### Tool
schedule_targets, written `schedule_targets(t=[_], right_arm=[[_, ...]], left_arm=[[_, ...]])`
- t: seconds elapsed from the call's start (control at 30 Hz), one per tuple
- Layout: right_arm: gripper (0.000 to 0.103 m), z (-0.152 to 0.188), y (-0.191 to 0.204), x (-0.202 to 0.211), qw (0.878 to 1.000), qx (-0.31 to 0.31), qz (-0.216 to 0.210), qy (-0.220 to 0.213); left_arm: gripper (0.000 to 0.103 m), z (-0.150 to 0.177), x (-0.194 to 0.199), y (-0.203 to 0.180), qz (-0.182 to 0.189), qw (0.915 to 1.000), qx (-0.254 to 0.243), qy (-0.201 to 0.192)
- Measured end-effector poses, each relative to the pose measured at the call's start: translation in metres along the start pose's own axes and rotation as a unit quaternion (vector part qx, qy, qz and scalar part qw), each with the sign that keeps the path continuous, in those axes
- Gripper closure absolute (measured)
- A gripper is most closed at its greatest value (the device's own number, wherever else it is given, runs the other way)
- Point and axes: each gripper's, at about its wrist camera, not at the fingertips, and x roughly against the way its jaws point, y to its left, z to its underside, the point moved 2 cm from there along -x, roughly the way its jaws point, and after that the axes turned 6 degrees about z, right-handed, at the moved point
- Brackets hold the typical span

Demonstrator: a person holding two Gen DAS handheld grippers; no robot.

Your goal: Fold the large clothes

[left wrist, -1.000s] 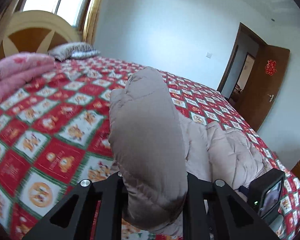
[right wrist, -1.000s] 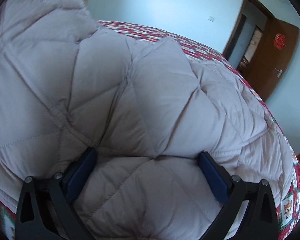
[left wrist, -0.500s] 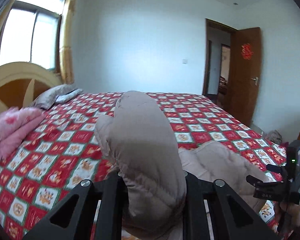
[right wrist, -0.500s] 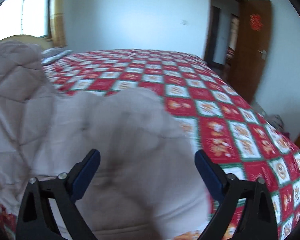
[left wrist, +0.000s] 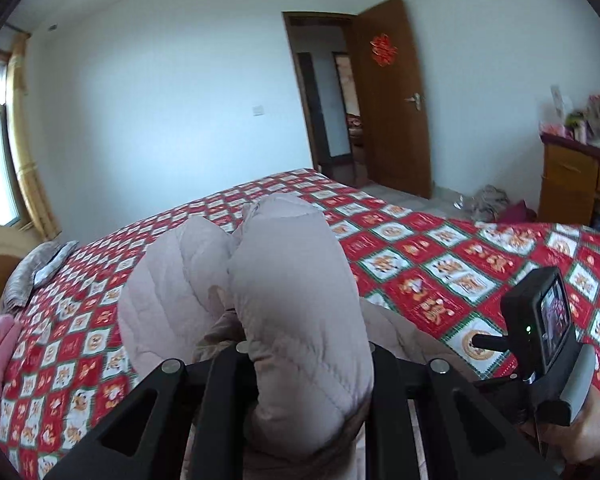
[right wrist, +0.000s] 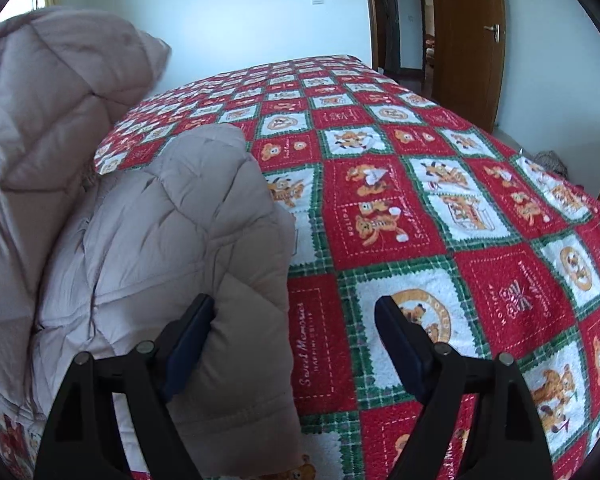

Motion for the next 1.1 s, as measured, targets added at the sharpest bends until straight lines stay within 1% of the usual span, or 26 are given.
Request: schedule_targets(t=[0.07,0.1,0.13,0.17,0.2,0.27,0.3,0.33,0.4,0.5,0.53,0.57,0.63,0.67,0.7,0.73,0.77,0.8,0.83,0.87,0.9,0.93,0.97,1.0,1.03,1.1], right_arm=[[0.019,0.003,-0.004,-0.001,1.000,-0.004,-0.009,0.001],[0.023,0.004,-0.005,-0.003,1.000,-0.006,-0.016,0.005],[0.036,0.009,-0.006,-0.006,0.999,-0.013,-0.040,0.020],[0.041,0.012,-0.005,-0.009,0.998,-0.017,-0.057,0.033],[0.046,0.016,-0.004,-0.009,0.997,-0.017,-0.065,0.039],[0.046,0.022,0.001,-0.008,0.997,-0.010,-0.067,0.038],[0.049,0.024,0.002,-0.008,0.996,-0.014,-0.077,0.043],[0.052,0.026,0.003,-0.009,0.995,-0.021,-0.089,0.048],[0.052,0.028,0.003,-0.010,0.994,-0.026,-0.095,0.049],[0.049,0.030,0.001,-0.013,0.994,-0.030,-0.093,0.048],[0.049,0.030,0.001,-0.013,0.994,-0.031,-0.094,0.047],[0.048,0.031,0.001,-0.013,0.994,-0.030,-0.093,0.045],[0.048,0.033,0.003,-0.011,0.995,-0.024,-0.088,0.039],[0.047,0.034,0.003,-0.011,0.995,-0.023,-0.086,0.037],[0.047,0.034,0.003,-0.011,0.995,-0.023,-0.086,0.035],[0.046,0.035,0.004,-0.010,0.996,-0.022,-0.085,0.033],[0.046,0.035,0.003,-0.011,0.996,-0.021,-0.084,0.031],[0.046,0.035,0.004,-0.010,0.996,-0.019,-0.083,0.030],[0.046,0.035,0.004,-0.010,0.996,-0.018,-0.081,0.028],[0.045,0.035,0.003,-0.011,0.996,-0.018,-0.081,0.028],[0.045,0.034,0.002,-0.012,0.996,-0.019,-0.082,0.028],[0.045,0.034,0.002,-0.012,0.996,-0.020,-0.082,0.028],[0.045,0.034,0.002,-0.012,0.996,-0.019,-0.081,0.027],[0.044,0.033,0.003,-0.013,0.996,-0.018,-0.079,0.026],[0.044,0.033,0.004,-0.013,0.997,-0.017,-0.077,0.026],[0.043,0.032,0.005,-0.013,0.997,-0.015,-0.072,0.026]], left_arm=[[0.087,0.003,-0.010,-0.015,0.010,0.9998,-0.016,0.009],[0.087,0.004,-0.014,-0.021,0.016,0.9996,-0.022,0.013],[0.087,0.008,-0.018,-0.027,0.021,0.9992,-0.027,0.018],[0.087,0.009,-0.021,-0.032,0.026,0.9990,-0.031,0.021],[0.087,0.011,-0.024,-0.037,0.033,0.9986,-0.034,0.024],[0.087,0.014,-0.032,-0.050,0.037,0.9978,-0.045,0.032],[0.087,0.016,-0.035,-0.054,0.036,0.9974,-0.052,0.035],[0.086,0.018,-0.039,-0.059,0.031,0.9968,-0.063,0.038],[0.085,0.022,-0.048,-0.067,0.024,0.9953,-0.084,0.043],[0.075,0.026,-0.056,-0.081,0.020,0.9919,-0.118,0.043],[0.069,0.027,-0.053,-0.086,0.013,0.9908,-0.129,0.039],[0.065,0.025,-0.051,-0.088,0.015,0.9906,-0.131,0.034],[0.042,0.020,-0.033,-0.088,0.036,0.9923,-0.119,0.004],[0.034,0.017,-0.024,-0.086,0.043,0.9926,-0.113,-0.013],[0.030,0.013,-0.012,-0.085,0.050,0.9921,-0.109,-0.035],[0.025,0.008,0.005,-0.081,0.053,0.9909,-0.105,-0.066],[0.020,0.003,0.017,-0.079,0.053,0.9894,-0.101,-0.090],[0.018,-0.001,0.030,-0.072,0.047,0.9879,-0.095,-0.114],[0.013,-0.007,0.045,-0.058,0.030,0.9866,-0.075,-0.142],[0.008,-0.012,0.051,-0.045,0.013,0.9863,-0.055,-0.155],[0.007,-0.015,0.055,-0.028,-0.016,0.9859,-0.029,-0.164],[0.005,-0.015,0.055,-0.001,-0.061,0.9842,0.007,-0.166],[0.002,-0.013,0.050,0.019,-0.090,0.9831,0.033,-0.156],[0.002,-0.009,0.039,0.040,-0.124,0.9816,0.058,-0.133],[0.002,-0.001,0.019,0.065,-0.157,0.9797,0.087,-0.089],[0.002,0.015,-0.013,0.093,-0.168,0.9781,0.120,-0.027]])
